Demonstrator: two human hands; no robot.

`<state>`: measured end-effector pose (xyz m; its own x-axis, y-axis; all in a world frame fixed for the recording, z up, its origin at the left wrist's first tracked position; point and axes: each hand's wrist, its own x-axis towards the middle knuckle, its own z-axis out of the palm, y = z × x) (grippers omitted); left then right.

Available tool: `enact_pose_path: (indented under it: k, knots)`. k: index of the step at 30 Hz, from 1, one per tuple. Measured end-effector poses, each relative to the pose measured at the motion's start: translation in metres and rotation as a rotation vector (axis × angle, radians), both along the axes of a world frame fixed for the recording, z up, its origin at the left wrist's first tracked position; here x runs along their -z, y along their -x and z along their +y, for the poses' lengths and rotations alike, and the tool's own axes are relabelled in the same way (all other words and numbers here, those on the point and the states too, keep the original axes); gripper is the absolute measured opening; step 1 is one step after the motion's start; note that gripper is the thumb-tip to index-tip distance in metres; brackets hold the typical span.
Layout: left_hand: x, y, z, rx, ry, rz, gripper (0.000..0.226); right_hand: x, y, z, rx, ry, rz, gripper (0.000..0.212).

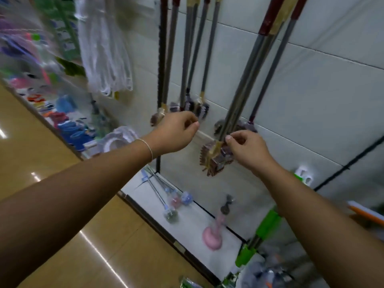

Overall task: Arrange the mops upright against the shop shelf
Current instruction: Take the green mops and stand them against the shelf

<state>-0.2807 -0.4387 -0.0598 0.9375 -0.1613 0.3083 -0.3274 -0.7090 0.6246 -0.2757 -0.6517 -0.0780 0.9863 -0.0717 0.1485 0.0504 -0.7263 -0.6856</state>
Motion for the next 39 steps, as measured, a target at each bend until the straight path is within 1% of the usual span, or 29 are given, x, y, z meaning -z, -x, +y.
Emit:
enact_pose_path:
  k: [3, 8, 14, 17, 21, 28, 33, 39]
  knots:
    - [0.007, -0.022, -0.028, 0.129, 0.044, -0.021, 0.020, 0.013, -0.003, -0.024, 0.135, 0.019, 0.007, 0.024]
    - [0.033, -0.033, -0.089, 0.359, 0.130, 0.044, 0.020, 0.039, 0.017, -0.071, 0.336, 0.030, 0.056, 0.027]
    - [0.075, -0.026, -0.153, 0.505, 0.134, 0.158, 0.021, 0.087, 0.058, -0.121, 0.498, -0.018, 0.169, 0.023]
    - [0.098, -0.018, -0.176, 0.535, 0.097, 0.228, 0.025, 0.109, 0.074, -0.140, 0.524, -0.004, 0.253, 0.028]
    - [0.139, -0.013, -0.199, 0.521, 0.054, 0.297, 0.026, 0.144, 0.078, -0.166, 0.542, 0.004, 0.345, 0.033]
    - [0.211, -0.009, -0.215, 0.377, 0.011, 0.394, 0.029, 0.214, 0.059, -0.210, 0.553, 0.014, 0.441, 0.034]
    - [0.246, -0.007, -0.219, 0.302, 0.012, 0.438, 0.032, 0.255, 0.039, -0.237, 0.564, 0.018, 0.478, 0.035]
    - [0.278, -0.011, -0.230, 0.285, 0.014, 0.488, 0.033, 0.294, 0.015, -0.252, 0.590, 0.027, 0.502, 0.031]
